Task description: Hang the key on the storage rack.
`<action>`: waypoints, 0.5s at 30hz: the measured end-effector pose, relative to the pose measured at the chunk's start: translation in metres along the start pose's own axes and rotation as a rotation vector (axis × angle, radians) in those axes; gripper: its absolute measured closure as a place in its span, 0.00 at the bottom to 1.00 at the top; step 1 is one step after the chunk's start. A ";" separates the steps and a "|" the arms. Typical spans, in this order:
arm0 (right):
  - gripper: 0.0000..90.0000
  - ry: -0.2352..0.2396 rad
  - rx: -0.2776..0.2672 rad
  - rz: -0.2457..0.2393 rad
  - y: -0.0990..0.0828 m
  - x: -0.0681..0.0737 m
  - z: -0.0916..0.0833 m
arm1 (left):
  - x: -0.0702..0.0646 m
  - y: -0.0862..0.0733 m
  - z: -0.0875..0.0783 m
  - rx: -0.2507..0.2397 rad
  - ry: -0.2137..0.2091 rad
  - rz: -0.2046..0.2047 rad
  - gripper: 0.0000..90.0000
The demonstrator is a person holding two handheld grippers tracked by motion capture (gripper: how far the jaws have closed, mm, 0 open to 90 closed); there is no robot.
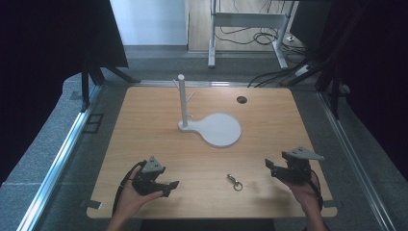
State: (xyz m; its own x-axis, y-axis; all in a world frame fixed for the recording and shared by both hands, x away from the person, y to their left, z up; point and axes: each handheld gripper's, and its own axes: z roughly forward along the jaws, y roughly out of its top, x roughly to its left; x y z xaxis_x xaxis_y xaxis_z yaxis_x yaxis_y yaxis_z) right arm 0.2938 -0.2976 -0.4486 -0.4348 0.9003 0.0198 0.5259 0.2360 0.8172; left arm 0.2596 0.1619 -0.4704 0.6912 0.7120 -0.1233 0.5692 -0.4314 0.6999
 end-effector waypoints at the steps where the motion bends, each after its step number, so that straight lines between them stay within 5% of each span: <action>1: 0.30 0.000 0.000 0.000 0.000 0.000 0.000 | 0.001 0.000 -0.001 -0.001 0.002 -0.002 0.27; 15: 0.37 -0.006 -0.018 -0.029 0.004 -0.003 -0.014 | 0.000 0.000 0.000 0.002 -0.005 0.000 0.27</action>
State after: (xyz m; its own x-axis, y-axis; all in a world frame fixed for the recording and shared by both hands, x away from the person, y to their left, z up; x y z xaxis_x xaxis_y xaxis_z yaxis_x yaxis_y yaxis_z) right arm 0.2874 -0.3048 -0.4371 -0.4454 0.8953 -0.0075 0.4997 0.2555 0.8277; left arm 0.2594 0.1616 -0.4702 0.6934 0.7093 -0.1271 0.5701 -0.4322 0.6987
